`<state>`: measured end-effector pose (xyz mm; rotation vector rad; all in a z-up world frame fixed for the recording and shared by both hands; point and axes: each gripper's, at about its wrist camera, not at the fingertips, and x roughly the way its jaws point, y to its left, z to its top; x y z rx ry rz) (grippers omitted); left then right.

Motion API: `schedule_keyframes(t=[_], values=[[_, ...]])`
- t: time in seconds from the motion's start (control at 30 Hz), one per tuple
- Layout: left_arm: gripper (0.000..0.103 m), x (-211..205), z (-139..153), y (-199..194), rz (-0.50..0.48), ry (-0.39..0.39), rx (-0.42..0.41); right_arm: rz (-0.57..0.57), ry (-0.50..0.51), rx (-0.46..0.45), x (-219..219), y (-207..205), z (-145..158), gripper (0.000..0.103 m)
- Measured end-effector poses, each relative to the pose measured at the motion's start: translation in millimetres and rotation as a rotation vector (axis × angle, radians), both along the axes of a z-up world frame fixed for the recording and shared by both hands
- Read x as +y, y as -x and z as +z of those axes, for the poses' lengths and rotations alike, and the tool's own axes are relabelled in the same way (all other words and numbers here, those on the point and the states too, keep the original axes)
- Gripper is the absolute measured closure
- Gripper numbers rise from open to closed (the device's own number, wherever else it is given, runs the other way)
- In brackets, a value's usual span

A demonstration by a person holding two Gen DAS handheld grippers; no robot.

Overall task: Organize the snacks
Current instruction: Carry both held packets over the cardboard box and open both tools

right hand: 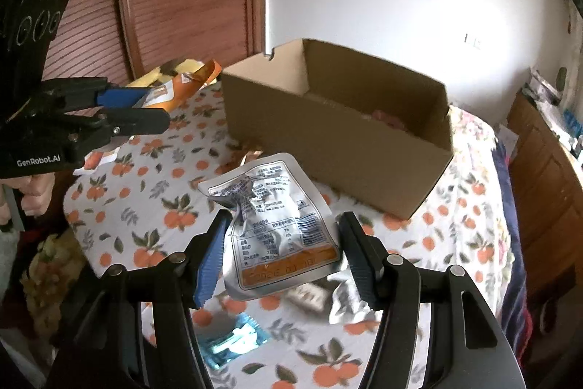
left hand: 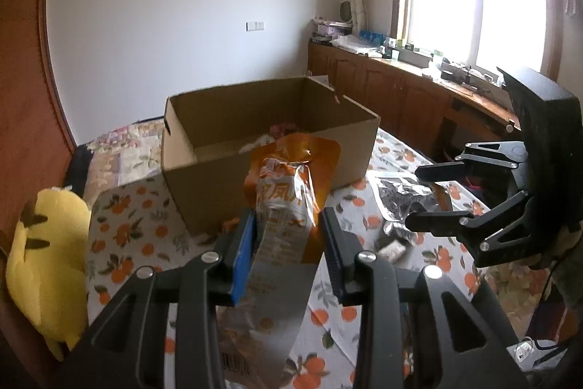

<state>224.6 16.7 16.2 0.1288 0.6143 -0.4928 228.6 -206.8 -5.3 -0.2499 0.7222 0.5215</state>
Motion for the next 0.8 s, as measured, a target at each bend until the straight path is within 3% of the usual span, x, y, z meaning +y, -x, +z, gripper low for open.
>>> schedule_keyframes(t=[0.47, 0.8], values=[[0.069, -19.6, 24.8, -74.9, -0.002, -0.005, -0.046, -0.018, -0.004, -0.065, -13.8, -75.0, 35.9, 0.041], [0.069, -24.1, 28.1, -124.3, 0.010, -0.011, -0.059, -0.019, 0.002, -0.079, -14.7, -122.1, 34.3, 0.041]])
